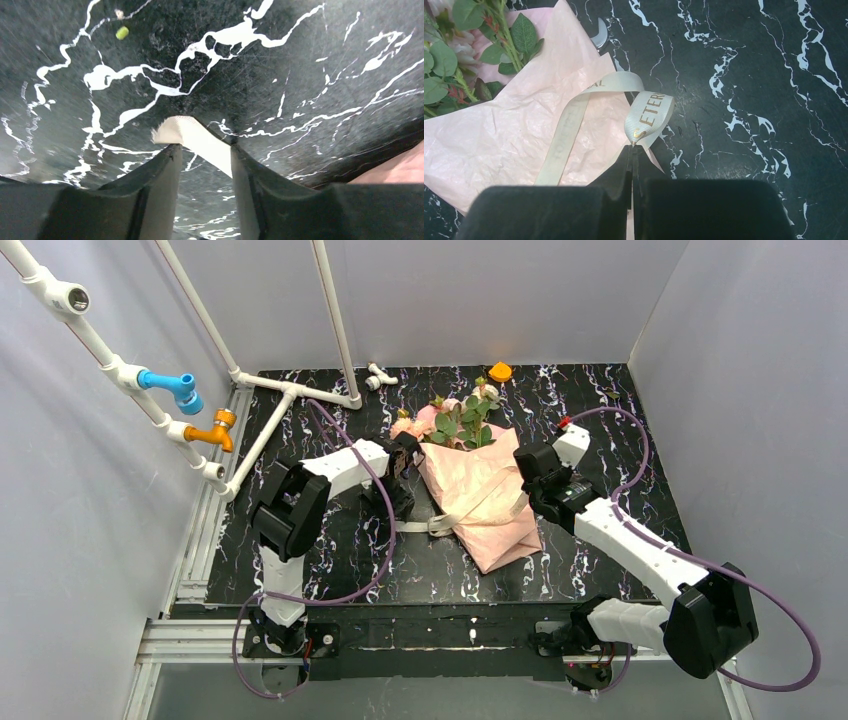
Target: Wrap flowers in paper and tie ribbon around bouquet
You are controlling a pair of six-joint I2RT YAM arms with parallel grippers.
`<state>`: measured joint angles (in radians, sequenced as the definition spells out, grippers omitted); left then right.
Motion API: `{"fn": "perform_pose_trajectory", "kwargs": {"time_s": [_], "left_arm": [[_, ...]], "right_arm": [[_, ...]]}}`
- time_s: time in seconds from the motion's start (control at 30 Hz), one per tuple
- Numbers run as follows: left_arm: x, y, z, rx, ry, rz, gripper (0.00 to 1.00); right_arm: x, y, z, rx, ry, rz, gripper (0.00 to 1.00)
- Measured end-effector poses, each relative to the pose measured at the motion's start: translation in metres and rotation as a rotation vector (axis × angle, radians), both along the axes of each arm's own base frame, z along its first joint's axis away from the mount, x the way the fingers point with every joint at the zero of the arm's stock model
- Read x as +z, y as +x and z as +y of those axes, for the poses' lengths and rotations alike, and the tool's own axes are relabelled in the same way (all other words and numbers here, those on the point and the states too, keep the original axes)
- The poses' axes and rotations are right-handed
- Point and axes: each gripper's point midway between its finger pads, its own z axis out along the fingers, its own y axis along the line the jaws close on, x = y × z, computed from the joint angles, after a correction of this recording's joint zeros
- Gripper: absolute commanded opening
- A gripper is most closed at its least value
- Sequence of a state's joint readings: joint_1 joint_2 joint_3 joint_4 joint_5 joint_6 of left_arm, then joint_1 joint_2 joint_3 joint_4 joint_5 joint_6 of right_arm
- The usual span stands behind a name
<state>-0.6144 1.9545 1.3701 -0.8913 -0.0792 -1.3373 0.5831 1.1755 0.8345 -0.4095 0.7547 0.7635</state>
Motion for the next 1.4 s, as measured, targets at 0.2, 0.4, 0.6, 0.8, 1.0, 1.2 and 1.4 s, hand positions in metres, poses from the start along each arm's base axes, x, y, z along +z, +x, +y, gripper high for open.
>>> {"fn": "perform_pose_trajectory", "kwargs": {"time_s": [0.2,0.4,0.6,0.8,1.0,1.2,1.4], "left_arm": [[-0.003,0.001,-0.005,0.029,-0.021,0.007,0.06],[-0.005,-0.001,-0.005,0.009,-0.053,0.003,0.00],[-0.002,-0.001,0.001,-0.128,-0.117,-0.117,0.00],[0.008,-0.017,0.062,-0.187,0.010,-0.220,0.00],[0.034,-0.030,0.118,-0.177,0.074,-0.348,0.00],[0.052,-0.032,0.171,-0.108,0.132,-0.416,0.00],[0.071,-0.034,0.210,-0.067,0.189,-0.465,0.00]], "right_arm": [[0.003,0.003,0.002,0.007,0.005,-0.016,0.01],[0.000,0.003,0.002,0.012,0.000,-0.015,0.01],[0.004,0.004,0.000,0.007,-0.012,-0.023,0.01],[0.028,0.017,-0.013,-0.062,-0.035,-0.096,0.01],[0.034,0.036,-0.046,-0.181,-0.062,-0.116,0.01],[0.018,0.051,-0.096,-0.310,-0.108,-0.069,0.01],[0.020,0.065,-0.122,-0.336,-0.153,-0.081,0.01]]}}
